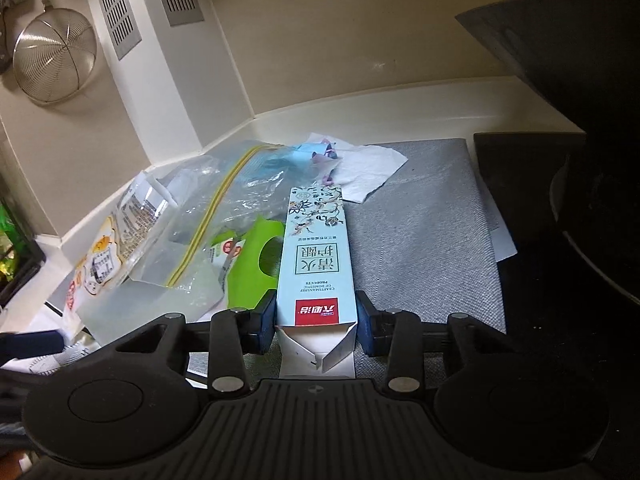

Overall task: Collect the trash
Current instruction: 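Grasp the white plastic box with left gripper while right gripper grasps the toothpaste carton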

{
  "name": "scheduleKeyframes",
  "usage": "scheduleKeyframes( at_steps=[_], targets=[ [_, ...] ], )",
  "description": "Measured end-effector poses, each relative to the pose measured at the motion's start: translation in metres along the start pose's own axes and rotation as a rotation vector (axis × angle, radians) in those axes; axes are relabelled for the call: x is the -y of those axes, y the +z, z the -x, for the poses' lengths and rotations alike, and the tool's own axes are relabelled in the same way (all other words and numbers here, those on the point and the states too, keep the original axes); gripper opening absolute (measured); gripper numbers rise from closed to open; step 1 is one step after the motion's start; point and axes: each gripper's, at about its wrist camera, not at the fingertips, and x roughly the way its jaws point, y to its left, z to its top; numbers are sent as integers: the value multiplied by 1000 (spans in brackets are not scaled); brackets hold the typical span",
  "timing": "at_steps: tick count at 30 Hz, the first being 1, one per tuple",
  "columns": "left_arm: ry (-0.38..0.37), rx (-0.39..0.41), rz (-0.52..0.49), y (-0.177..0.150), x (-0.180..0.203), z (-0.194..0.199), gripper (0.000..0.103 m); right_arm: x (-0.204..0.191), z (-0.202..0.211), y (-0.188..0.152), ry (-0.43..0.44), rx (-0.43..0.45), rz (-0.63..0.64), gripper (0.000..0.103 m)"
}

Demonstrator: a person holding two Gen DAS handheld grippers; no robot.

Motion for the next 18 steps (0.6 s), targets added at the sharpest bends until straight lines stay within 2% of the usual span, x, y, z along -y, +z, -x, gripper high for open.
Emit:
scheduleKeyframes(
  at_steps=[3, 4, 5, 6, 8, 13, 18],
  targets=[
    [10, -21, 38, 7, 2, -7, 103, 1, 0, 0, 10, -1, -5, 43],
    [14, -11, 56, 9, 2, -6, 98, 1, 0, -1, 13, -1, -6, 43],
    [22, -10, 70, 10, 1, -4, 80, 2, -1, -1, 21, -2, -10, 42],
    [24, -33, 85, 10, -1, -4, 68, 3, -1, 0, 27, -2, -13, 42],
    [3, -51, 145, 8, -8, 3, 68, 5, -2, 0, 39, -2, -20, 42],
    [-30, -12, 155, -12, -22, 39, 68, 9, -2, -1, 72, -4, -36, 41],
    [-8, 2, 169, -38, -40, 75, 67, 13, -3, 1, 88, -10, -47, 42]
  ],
)
